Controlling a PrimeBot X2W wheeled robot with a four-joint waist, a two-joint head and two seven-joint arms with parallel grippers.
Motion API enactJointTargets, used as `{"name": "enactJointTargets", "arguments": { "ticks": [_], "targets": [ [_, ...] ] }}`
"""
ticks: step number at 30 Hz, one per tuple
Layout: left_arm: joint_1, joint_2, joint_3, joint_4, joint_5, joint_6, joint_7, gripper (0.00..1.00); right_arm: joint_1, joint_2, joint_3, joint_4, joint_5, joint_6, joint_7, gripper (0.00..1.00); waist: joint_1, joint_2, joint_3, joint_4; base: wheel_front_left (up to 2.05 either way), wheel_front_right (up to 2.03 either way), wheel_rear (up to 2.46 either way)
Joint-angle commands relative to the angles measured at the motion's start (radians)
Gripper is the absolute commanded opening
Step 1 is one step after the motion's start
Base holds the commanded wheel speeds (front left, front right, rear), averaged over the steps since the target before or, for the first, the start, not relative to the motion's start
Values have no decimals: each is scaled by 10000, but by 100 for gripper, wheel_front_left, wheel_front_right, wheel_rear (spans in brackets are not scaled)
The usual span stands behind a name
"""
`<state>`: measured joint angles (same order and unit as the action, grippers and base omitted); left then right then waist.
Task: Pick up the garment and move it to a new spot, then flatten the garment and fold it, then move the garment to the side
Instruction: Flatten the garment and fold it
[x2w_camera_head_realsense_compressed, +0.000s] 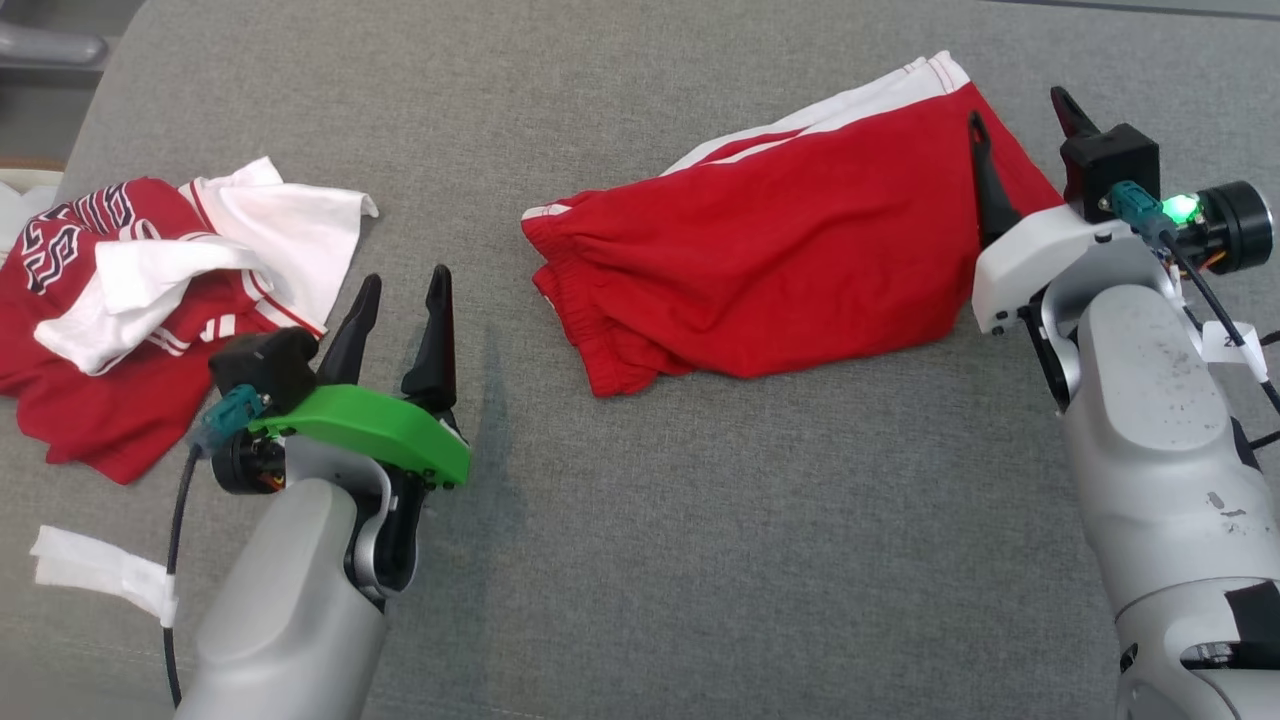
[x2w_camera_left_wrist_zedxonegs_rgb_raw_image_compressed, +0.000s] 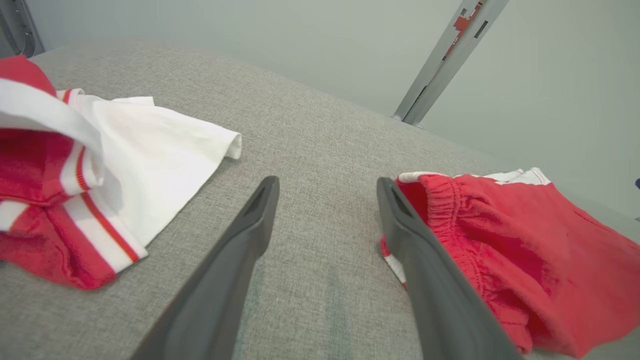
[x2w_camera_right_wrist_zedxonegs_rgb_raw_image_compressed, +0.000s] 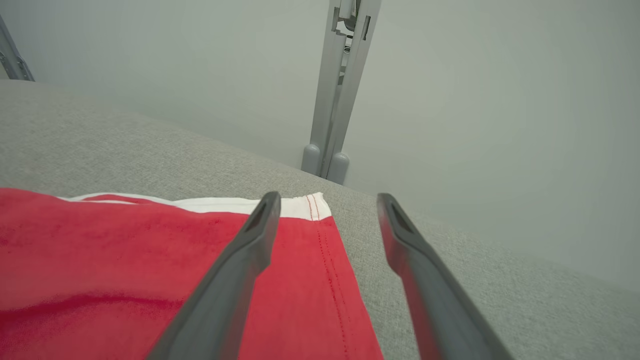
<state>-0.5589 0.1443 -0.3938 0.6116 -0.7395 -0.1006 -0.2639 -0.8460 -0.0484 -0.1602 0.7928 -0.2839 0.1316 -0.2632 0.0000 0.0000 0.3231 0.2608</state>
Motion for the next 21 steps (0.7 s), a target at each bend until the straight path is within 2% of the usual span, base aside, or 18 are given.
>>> {"name": "enactJointTargets", "arguments": {
  "ticks": [1, 7, 11, 21],
  "targets": [
    [330, 0, 279, -323, 815, 88, 0, 100, 241, -47, -67, 130, 53, -18, -22, 100, 0, 0, -199, 5, 0, 0, 0],
    [1536, -345, 1424, -1117, 3097, -19, -2, 100, 571, -48, -251, 397, 52, -18, -22, 100, 0, 0, -358, 11, 0, 0, 0],
    [2156, -562, 1948, -1466, 3964, -142, -1, 100, 674, -46, -419, 548, -51, -18, -22, 100, 0, 0, -405, 36, 0, 0, 0],
    [3170, -877, 2768, -1820, 4494, -293, -2, 100, 337, -101, -1241, 1306, -697, -18, -22, 100, 0, 0, -165, 287, 0, 0, 0]
  ]
}}
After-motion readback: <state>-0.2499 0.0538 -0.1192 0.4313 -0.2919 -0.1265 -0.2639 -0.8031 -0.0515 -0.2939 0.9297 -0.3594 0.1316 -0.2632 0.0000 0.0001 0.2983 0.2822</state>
